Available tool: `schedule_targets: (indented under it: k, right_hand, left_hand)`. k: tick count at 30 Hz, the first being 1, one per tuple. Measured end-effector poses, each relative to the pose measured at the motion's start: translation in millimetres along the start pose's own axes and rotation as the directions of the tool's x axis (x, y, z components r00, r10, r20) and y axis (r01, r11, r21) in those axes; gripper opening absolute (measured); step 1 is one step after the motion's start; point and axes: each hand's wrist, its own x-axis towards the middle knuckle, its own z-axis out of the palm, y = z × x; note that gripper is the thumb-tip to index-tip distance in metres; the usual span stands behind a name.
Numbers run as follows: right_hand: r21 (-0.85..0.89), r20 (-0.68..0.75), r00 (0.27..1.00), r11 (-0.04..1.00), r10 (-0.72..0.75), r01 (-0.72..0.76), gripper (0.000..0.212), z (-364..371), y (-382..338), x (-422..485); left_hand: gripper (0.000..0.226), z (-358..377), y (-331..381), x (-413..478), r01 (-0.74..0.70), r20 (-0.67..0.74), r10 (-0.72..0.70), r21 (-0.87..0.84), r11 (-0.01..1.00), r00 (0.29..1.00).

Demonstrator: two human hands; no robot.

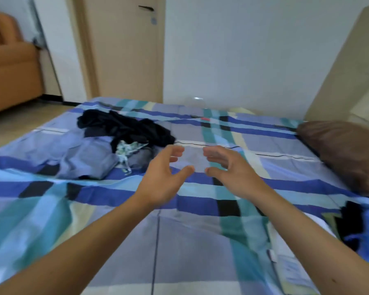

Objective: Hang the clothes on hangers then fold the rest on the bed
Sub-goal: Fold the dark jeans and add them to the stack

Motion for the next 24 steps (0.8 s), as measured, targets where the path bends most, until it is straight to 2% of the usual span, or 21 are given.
schedule_targets:
  k: [4,6,10,13,16,18,21,24]
  right_hand:
    - [0.089,0.102,0.994,0.995,-0.043,0.034,0.048,78,-23,30]
    - [0.097,0.13,0.991,0.995,-0.04,0.028,0.048,101,-29,42]
    - [0.081,0.185,0.982,0.997,-0.034,0.019,0.047,144,-33,68]
    - [0.023,0.242,0.97,1.0,-0.01,0.004,0.041,171,-26,88]
    - [-0.094,0.278,0.961,0.995,0.007,0.021,0.031,199,-11,110]
    - [-0.236,0.285,0.958,0.971,0.021,0.049,0.029,209,0,121]
    - [-0.456,0.315,0.94,0.89,0.133,0.027,0.036,227,19,146]
    - [-0.624,0.338,0.923,0.778,0.184,0.073,0.051,238,38,169]
  left_hand:
    - [0.038,-60,-47,-10,0.064,-0.188,-0.06,0.017,0.998,0.98]
    - [0.036,-80,-61,-8,0.127,-0.237,-0.119,0.016,0.992,0.964]
    - [0.037,-106,-84,-3,0.21,-0.215,-0.198,0.035,0.977,0.956]
    - [0.044,-116,-99,-4,0.233,-0.112,-0.216,0.174,0.957,0.97]
    - [0.048,-127,-114,-3,0.234,0.024,-0.255,0.316,0.919,0.967]
    - [0.046,-130,-115,-1,0.254,0.057,-0.289,0.337,0.907,0.956]
    - [0.043,-132,-122,3,0.284,0.061,-0.323,0.342,0.896,0.944]
    - [0.046,-131,-127,7,0.288,0.083,-0.336,0.355,0.89,0.938]
